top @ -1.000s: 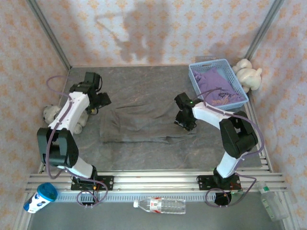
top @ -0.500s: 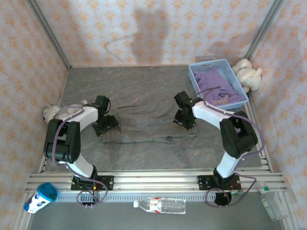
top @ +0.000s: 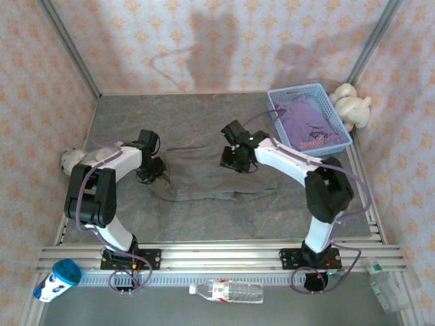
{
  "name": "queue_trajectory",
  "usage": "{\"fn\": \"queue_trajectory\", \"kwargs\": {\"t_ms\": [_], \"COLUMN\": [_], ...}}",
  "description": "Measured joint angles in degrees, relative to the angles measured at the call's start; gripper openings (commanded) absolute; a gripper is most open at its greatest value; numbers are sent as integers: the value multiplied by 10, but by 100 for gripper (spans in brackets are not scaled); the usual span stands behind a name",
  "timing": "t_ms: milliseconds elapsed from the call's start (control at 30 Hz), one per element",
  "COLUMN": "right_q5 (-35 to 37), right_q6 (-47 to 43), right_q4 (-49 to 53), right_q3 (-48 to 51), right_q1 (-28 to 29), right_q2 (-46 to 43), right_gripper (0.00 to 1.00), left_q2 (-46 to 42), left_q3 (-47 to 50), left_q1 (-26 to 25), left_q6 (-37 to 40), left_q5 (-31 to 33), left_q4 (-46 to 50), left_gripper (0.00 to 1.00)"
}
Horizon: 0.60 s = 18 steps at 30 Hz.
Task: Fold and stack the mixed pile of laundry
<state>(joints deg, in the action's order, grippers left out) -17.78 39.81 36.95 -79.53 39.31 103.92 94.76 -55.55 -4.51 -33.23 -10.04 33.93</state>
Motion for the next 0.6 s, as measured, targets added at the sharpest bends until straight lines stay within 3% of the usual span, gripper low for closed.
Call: {"fn": "queue_trajectory", "kwargs": {"t_ms": [233,467,600], "right_q5": [-27,-68,-98], "right_q6": [26,48,56], "right_q4": [-38,-64,-66], "right_q3": [-52,-97,-144], "right_q1": [33,40,53], "right_q2": [131,183,222], "right_gripper": [6,1,1], "left_q2": [-28,-57,-56], "left_q3": [-89,-203,-275], "left_q1": [0,-9,-41], "left_q6": [50,83,97], "left_q5": [50,65,89], "left_q4": [102,184,236], "left_gripper": [0,0,0]}}
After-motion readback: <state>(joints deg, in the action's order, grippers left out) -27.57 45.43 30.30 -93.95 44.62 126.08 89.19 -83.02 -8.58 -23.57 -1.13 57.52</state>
